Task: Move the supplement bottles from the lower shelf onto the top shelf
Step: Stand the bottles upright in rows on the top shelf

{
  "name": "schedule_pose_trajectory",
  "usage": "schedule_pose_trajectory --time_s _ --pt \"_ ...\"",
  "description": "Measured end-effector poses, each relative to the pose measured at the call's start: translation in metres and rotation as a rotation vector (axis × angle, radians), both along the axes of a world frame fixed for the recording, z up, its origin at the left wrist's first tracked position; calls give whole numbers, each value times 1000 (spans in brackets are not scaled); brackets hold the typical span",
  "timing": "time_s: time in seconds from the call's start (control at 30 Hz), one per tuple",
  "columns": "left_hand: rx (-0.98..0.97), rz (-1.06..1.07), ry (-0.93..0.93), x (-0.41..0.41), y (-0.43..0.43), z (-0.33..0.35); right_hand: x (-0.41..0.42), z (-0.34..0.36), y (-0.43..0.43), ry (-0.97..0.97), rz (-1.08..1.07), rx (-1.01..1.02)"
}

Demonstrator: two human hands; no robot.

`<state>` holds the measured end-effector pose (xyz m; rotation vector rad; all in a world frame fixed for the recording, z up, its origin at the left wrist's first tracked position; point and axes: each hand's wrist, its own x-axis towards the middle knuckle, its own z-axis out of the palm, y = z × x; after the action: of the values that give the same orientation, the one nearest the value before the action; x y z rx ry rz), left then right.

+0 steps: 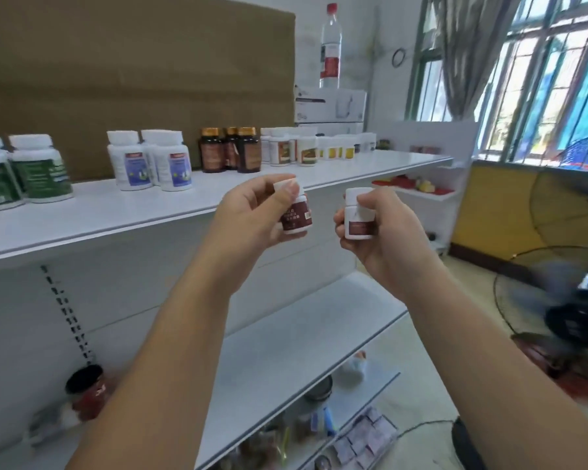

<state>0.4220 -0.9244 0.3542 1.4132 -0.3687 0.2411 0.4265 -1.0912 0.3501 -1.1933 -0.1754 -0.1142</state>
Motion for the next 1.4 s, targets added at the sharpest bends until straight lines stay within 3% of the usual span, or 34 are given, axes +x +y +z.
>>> schedule_pose_trajectory --time_s 0.33,0.47,0.63,0.8,1.1,1.4 --pt "195 -47 43 128 -126 46 130 31 -146 -40 -52 -170" --pt "467 86 28 191 -147 77 191 40 -185 -85 -68 -276" --pt "827 196 -10 263 -173 120 270 61 -217 -180 -179 -600" --pt "1159 329 -62 323 -203 139 350 74 -233 -249 -161 -781" --pt "1395 473 -11 402 -226 140 447 85 -242 -331 75 -931" --pt "1425 613 117 455 -230 128 512 92 -231 -366 216 -1070"
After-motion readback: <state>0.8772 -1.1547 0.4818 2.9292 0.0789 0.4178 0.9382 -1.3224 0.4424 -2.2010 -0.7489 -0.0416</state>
